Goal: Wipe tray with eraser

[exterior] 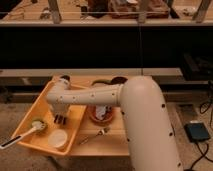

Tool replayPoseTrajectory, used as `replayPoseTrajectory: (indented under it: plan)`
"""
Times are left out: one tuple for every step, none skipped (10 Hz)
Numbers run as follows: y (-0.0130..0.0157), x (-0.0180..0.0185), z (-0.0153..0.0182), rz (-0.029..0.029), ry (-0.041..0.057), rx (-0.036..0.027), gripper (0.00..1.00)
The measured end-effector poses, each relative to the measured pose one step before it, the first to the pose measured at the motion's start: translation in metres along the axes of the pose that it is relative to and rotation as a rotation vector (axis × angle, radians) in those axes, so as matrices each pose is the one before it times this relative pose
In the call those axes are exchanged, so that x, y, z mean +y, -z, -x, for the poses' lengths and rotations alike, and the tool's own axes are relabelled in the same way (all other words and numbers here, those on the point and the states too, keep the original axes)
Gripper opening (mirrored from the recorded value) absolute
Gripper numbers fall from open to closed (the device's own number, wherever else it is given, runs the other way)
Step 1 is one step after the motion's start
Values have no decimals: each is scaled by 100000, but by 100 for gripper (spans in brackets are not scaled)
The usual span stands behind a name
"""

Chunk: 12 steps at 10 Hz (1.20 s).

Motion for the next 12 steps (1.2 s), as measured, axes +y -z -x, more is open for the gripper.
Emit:
replayPoseTrajectory:
  plan:
    - [-10,-1460,116,-915,3090,244,0]
    - [54,-661,-260,-615,623,408,0]
    - [69,-554,-1049,-578,-548,849,0]
    - [-98,235,-1353,-113,-1353,616,0]
    - [-149,451,-1150,21,-1725,-112,0]
    - [-268,714,-1640,-88,-3132,-388,0]
    - [-751,1710,-1553,690,-4794,-1023,0]
    - [-415,1165,-592,506,-2676,-541,0]
    - [-279,1099,-367,307,-2312,-111,0]
    - [-28,806,126,151,-1551,317,0]
    - [440,341,702,-220,-532,393,0]
    - [512,774,384,60,-650,673,0]
